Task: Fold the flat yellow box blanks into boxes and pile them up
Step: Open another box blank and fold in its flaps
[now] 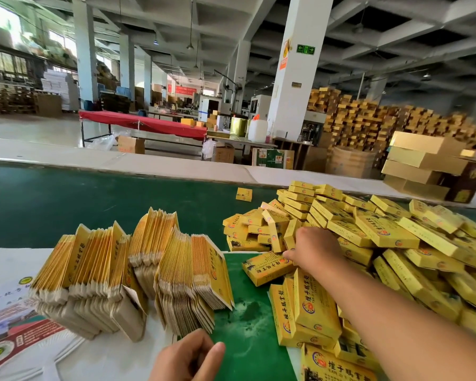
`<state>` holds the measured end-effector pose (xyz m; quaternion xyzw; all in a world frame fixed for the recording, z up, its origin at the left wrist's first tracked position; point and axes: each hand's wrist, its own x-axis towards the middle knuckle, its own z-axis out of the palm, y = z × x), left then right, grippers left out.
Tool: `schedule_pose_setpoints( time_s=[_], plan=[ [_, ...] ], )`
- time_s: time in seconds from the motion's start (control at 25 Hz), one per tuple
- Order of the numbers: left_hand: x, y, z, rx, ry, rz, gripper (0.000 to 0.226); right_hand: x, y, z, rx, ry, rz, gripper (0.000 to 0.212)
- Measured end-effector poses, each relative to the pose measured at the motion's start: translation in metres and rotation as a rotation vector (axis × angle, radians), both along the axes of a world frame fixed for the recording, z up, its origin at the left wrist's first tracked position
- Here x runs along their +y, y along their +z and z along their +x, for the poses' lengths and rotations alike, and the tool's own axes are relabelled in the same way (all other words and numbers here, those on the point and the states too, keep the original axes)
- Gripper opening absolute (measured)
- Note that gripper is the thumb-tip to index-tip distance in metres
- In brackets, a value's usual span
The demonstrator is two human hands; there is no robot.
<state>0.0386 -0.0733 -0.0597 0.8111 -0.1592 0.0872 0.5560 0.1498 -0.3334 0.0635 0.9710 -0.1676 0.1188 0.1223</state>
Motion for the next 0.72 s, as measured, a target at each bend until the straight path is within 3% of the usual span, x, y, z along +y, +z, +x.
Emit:
schedule_pose_setpoints(
  time_s=[0.16, 0.28, 0.36, 0.44, 0.56, 0.72],
  plan=[
    [0.003, 0.007, -0.004, 0.021, -0.039, -0.017, 0.038, 0.016, 0.016, -0.003, 0.035, 0.038, -0.015, 0.044],
    [0.005, 0.012, -0.006, 0.019, -0.052, -0.043, 0.038, 0.045, 0.019, -0.016, -0.084, 0.304, -0.077, 0.038],
    [0.006, 0.014, -0.008, 0.008, -0.039, -0.065, 0.038, 0.070, 0.011, -0.026, -0.074, 0.554, 0.014, 0.042],
    [0.007, 0.015, -0.008, 0.012, -0.020, -0.088, 0.038, 0.095, -0.004, -0.035, 0.116, 0.737, 0.184, 0.064],
    [0.008, 0.017, -0.010, 0.011, -0.004, -0.104, 0.038, 0.115, -0.029, -0.034, 0.364, 0.730, 0.230, 0.110],
    [0.008, 0.018, -0.012, -0.007, 0.007, -0.112, 0.038, 0.109, -0.037, -0.026, 0.403, 0.645, 0.352, 0.114]
  ],
)
